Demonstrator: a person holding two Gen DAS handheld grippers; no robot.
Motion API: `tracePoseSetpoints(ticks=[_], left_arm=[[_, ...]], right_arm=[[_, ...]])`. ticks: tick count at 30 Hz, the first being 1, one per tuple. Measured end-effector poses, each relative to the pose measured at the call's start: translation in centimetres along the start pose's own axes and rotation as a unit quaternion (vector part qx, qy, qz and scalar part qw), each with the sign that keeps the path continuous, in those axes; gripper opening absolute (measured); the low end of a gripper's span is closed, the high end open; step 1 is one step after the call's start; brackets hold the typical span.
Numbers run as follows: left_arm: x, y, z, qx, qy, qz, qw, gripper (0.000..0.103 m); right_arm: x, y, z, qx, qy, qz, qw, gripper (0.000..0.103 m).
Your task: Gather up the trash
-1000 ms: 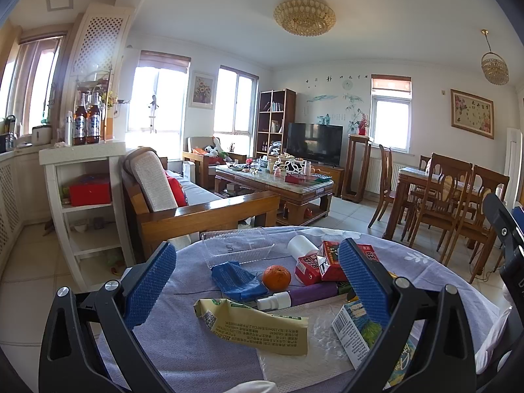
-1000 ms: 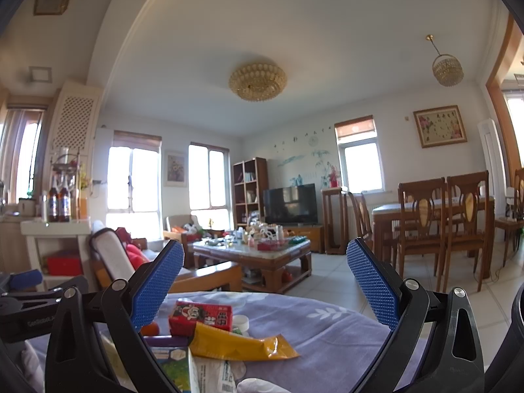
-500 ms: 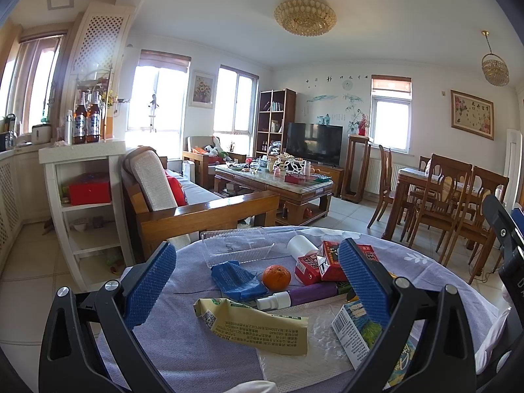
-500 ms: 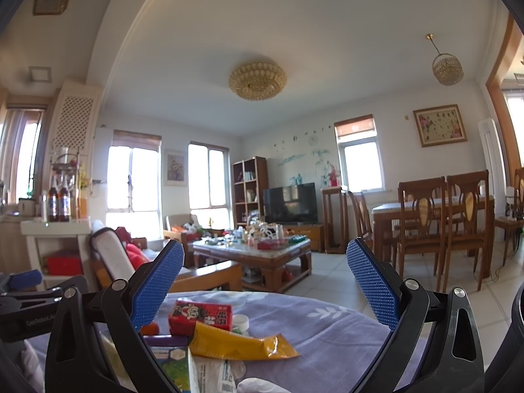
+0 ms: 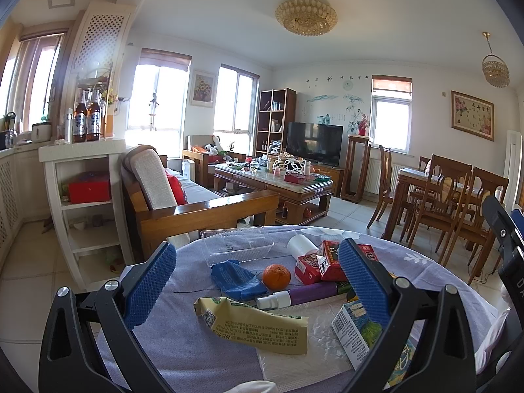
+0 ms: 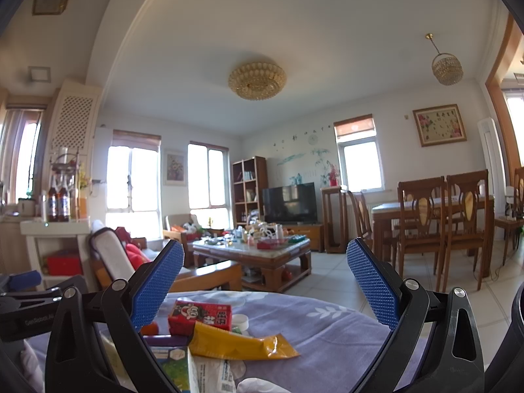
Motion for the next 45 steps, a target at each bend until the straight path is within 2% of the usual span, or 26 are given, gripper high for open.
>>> tracePoseSetpoints(ticks=[6, 10, 12, 16, 18, 21, 23, 26, 29, 33, 36, 37, 38, 42, 44, 45], left_arm=[[0.1, 0.0, 0.0, 0.000, 0.003, 0.003, 1.0000, 0.098], [-0.1, -0.2, 0.3, -0.007, 0.021, 0.024, 0.9995, 0.098], [-0.4, -0.5, 0.7, -0.016, 0.042, 0.037, 0.9983, 0.098], [-2.0, -0.4, 1.5, -0.025, 0.110, 0.055, 0.9921, 0.098], [-2.8, -0.1, 1.5, -0.025, 0.139, 0.084, 0.9865, 0.098], [-4.5, 0.1, 0.4, -0.055, 0.118, 0.082, 0.9881, 0.098], [-5.4, -0.7, 0.5, -0.115, 0.085, 0.082, 0.9863, 0.098], [-6.1, -2.1, 2.3, -0.217, 0.038, 0.107, 0.9697, 0.098], [-6.5, -2.7, 4.0, -0.270, -0.018, 0.133, 0.9535, 0.098], [-4.9, -2.8, 4.8, -0.281, -0.126, 0.186, 0.9331, 0.098], [-3.5, -3.2, 5.1, -0.279, -0.203, 0.214, 0.9138, 0.098], [-2.7, -3.3, 5.2, -0.275, -0.231, 0.222, 0.9065, 0.098], [-2.0, -3.5, 5.4, -0.272, -0.256, 0.229, 0.8987, 0.098], [0.3, -4.3, 7.1, -0.270, -0.344, 0.264, 0.8596, 0.098], [0.9, -4.9, 8.1, -0.281, -0.367, 0.279, 0.8413, 0.098], [1.0, -5.3, 8.5, -0.287, -0.374, 0.281, 0.8358, 0.098]], right_arm=[[-0.1, -0.1, 0.1, -0.003, 0.000, -0.004, 1.000, 0.098], [-1.0, -1.1, 1.3, -0.039, -0.005, -0.054, 0.998, 0.098], [-1.3, -1.4, 1.7, -0.048, 0.001, -0.055, 0.997, 0.098], [-1.6, -0.9, 1.7, -0.039, 0.000, -0.061, 0.997, 0.098], [-1.4, -1.1, 1.1, -0.042, -0.001, -0.068, 0.997, 0.098], [-1.8, -2.0, -0.3, -0.083, 0.014, -0.099, 0.992, 0.098], [-2.6, -3.0, -0.7, -0.125, 0.043, -0.136, 0.982, 0.098], [-5.2, -4.1, 2.3, -0.236, 0.121, -0.212, 0.941, 0.098], [-6.5, -4.3, 4.9, -0.269, 0.188, -0.229, 0.917, 0.098], [-6.4, -5.1, 7.5, -0.291, 0.229, -0.229, 0.900, 0.096], [-6.1, -6.2, 9.2, -0.302, 0.242, -0.227, 0.894, 0.089], [-6.1, -6.7, 9.7, -0.311, 0.243, -0.231, 0.889, 0.083], [-5.8, -7.4, 10.5, -0.319, 0.245, -0.231, 0.886, 0.080], [-5.9, -8.0, 12.5, -0.332, 0.266, -0.238, 0.873, 0.079], [-6.3, -8.0, 13.3, -0.335, 0.283, -0.245, 0.865, 0.079], [-6.5, -8.1, 13.6, -0.334, 0.292, -0.247, 0.861, 0.079]])
Point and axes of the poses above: each gripper's, at about its wrist camera, not at the fingertips, and y roughly against the way its jaws point, x to its right, z to its underside, the point moved 10 cm from there along -y, roughly the way its jaws point, and after that the axes turned 13 degrees about z, right-handed, at the moved point
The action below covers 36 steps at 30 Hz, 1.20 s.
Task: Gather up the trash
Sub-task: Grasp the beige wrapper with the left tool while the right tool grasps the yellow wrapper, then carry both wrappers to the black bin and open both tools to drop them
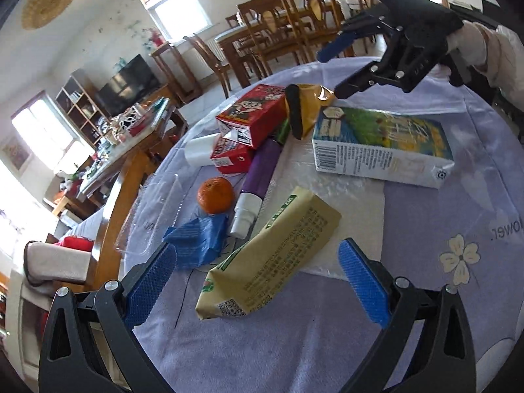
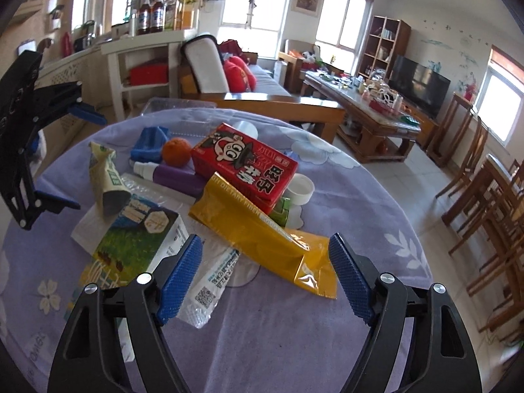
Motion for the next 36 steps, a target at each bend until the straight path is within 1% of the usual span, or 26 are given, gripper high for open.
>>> tracePoseSetpoints(ticks=[3, 6, 8, 9, 10, 11, 12, 13, 15, 17, 18, 22, 23, 24, 25, 26, 27, 29, 31, 36], left_arm=[[-0.5, -1.3, -0.2, -0.013, -0.004, 0.012, 0.9998, 0.098], [-0.4, -1.6, -0.5, -0.007, 0.002, 0.046, 0.9989, 0.098], [-0.5, -1.9, -0.6, -0.008, 0.003, 0.055, 0.9984, 0.098], [-0.6, -2.2, -0.8, -0.009, 0.003, 0.056, 0.9984, 0.098], [-0.5, -2.4, -0.9, -0.010, 0.003, 0.064, 0.9979, 0.098], [-0.3, -2.5, -0.9, -0.010, 0.004, 0.072, 0.9974, 0.095], [-0.1, -2.5, -1.0, -0.009, 0.005, 0.081, 0.9967, 0.091], [0.0, -2.6, -1.0, -0.008, 0.008, 0.089, 0.9959, 0.089], [-0.1, -2.8, -1.2, -0.009, 0.018, 0.106, 0.9942, 0.078], [-0.1, -3.1, -1.5, -0.008, 0.028, 0.130, 0.9911, 0.071], [-0.4, -3.1, -1.6, -0.006, 0.034, 0.135, 0.9902, 0.069], [-0.8, -3.1, -1.8, 0.009, 0.064, 0.160, 0.9850, 0.059], [-0.7, -3.0, -1.8, 0.016, 0.070, 0.169, 0.9829, 0.054], [-0.7, -2.8, -1.8, 0.022, 0.077, 0.176, 0.9811, 0.049], [-0.6, -2.6, -1.8, 0.027, 0.084, 0.179, 0.9798, 0.043], [-0.8, -2.5, -1.9, 0.033, 0.091, 0.177, 0.9795, 0.031], [-0.9, -2.2, -1.9, 0.040, 0.099, 0.171, 0.9794, 0.023], [-1.1, -2.4, -2.2, 0.051, 0.110, 0.158, 0.9800, 0.020], [-0.9, -2.4, -1.8, 0.049, 0.117, 0.141, 0.9818, 0.018], [-1.4, -2.0, -1.9, 0.060, 0.138, 0.114, 0.9820, 0.012]], right_arm=[[-0.4, -0.8, -0.3, 0.000, 0.019, 0.002, 1.000, 0.079], [-0.8, -1.6, -0.8, 0.000, 0.033, -0.004, 0.999, 0.079], [-1.2, -2.3, -1.1, -0.003, 0.044, -0.011, 0.999, 0.079], [-1.4, -2.7, -1.3, -0.006, 0.050, -0.014, 0.999, 0.077], [-1.7, -3.1, -1.2, -0.012, 0.056, -0.019, 0.998, 0.068], [-1.9, -3.3, -1.0, -0.020, 0.060, -0.025, 0.998, 0.059], [-2.1, -3.7, -1.0, -0.028, 0.063, -0.031, 0.997, 0.057], [-2.2, -4.0, -0.9, -0.032, 0.065, -0.034, 0.997, 0.056], [-2.5, -4.2, -0.9, -0.033, 0.064, -0.043, 0.996, 0.052], [-2.7, -4.4, -1.0, -0.033, 0.058, -0.054, 0.996, 0.047], [-2.7, -4.4, -1.1, -0.033, 0.053, -0.060, 0.996, 0.045], [-2.7, -4.4, -1.2, -0.035, 0.033, -0.080, 0.996, 0.032], [-2.7, -4.3, -1.3, -0.035, 0.030, -0.082, 0.996, 0.026], [-2.7, -4.1, -1.1, -0.035, 0.027, -0.082, 0.996, 0.023], [-2.6, -4.0, -1.2, -0.034, 0.024, -0.082, 0.996, 0.020], [-2.5, -3.8, -1.2, -0.033, 0.021, -0.083, 0.996, 0.018], [-2.4, -3.6, -1.2, -0.031, 0.018, -0.084, 0.996, 0.016], [-2.2, -3.1, -1.0, -0.028, 0.013, -0.082, 0.996, 0.013], [-2.2, -2.6, -0.9, -0.025, 0.008, -0.079, 0.997, 0.012], [-1.7, -0.8, -0.9, -0.009, -0.020, -0.070, 0.997, 0.011]])
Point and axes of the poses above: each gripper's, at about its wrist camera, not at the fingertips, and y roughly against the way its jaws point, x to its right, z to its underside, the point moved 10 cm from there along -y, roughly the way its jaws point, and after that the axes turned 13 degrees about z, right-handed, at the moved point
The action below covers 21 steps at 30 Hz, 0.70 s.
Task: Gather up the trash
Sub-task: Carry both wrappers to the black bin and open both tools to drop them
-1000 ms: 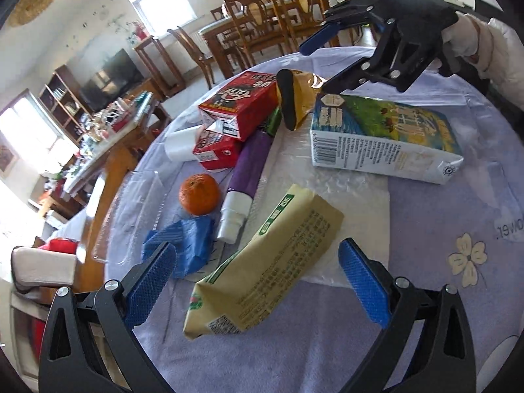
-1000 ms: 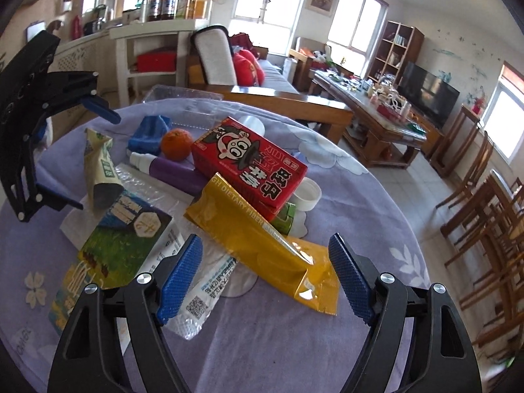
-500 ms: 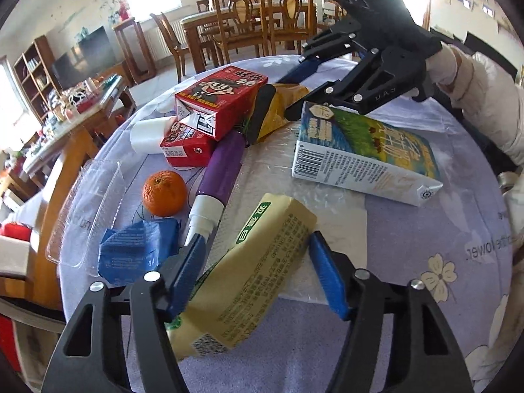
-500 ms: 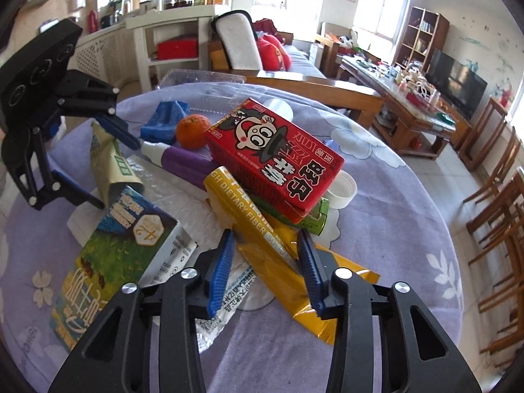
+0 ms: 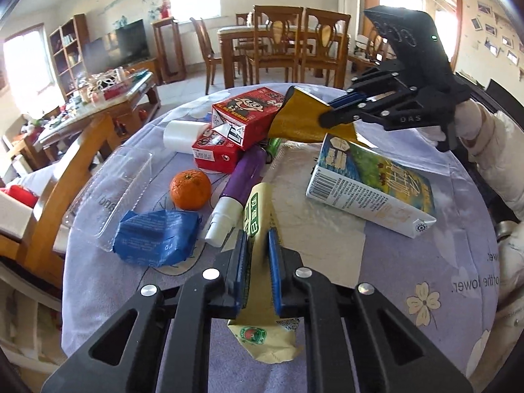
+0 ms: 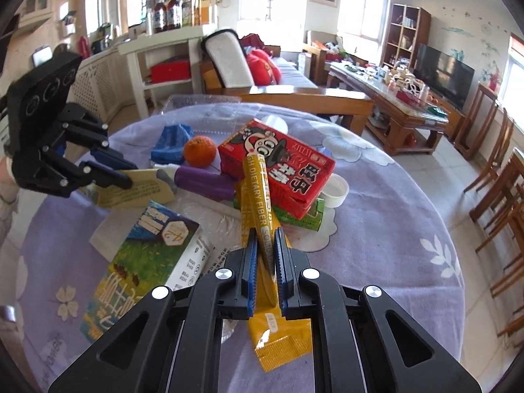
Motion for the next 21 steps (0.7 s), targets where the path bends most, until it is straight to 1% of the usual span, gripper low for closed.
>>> tracePoseSetpoints(ticks=[4, 6, 8, 11, 15, 18, 21], left_arm=[[-0.3, 1.2, -0.2, 0.023, 0.016, -0.015, 0.9995, 0.010], [-0.1, 1.9, -0.4, 0.041, 0.020, -0.025, 0.9987, 0.010], [0.4, 2.8, -0.7, 0.062, 0.026, -0.020, 0.9976, 0.010], [1.4, 4.3, -1.6, 0.091, 0.027, -0.027, 0.9951, 0.010], [3.4, 5.8, -3.6, 0.131, 0.025, -0.015, 0.9910, 0.010], [5.5, 6.2, -4.9, 0.146, 0.010, -0.010, 0.9891, 0.010], [8.1, 5.9, -6.6, 0.158, -0.005, 0.004, 0.9874, 0.010]], right_arm=[[1.3, 2.3, -0.2, 0.021, -0.047, -0.001, 0.999, 0.011], [1.9, 3.8, -0.2, 0.033, -0.068, 0.003, 0.997, 0.011], [2.6, 5.5, -0.2, 0.046, -0.090, 0.008, 0.995, 0.011], [3.8, 8.2, 0.0, 0.062, -0.125, 0.012, 0.990, 0.011], [5.4, 12.3, 0.5, 0.078, -0.160, 0.017, 0.984, 0.011], [6.7, 14.9, 1.7, 0.083, -0.187, 0.019, 0.979, 0.011], [8.3, 17.7, 3.3, 0.088, -0.214, 0.020, 0.973, 0.011]])
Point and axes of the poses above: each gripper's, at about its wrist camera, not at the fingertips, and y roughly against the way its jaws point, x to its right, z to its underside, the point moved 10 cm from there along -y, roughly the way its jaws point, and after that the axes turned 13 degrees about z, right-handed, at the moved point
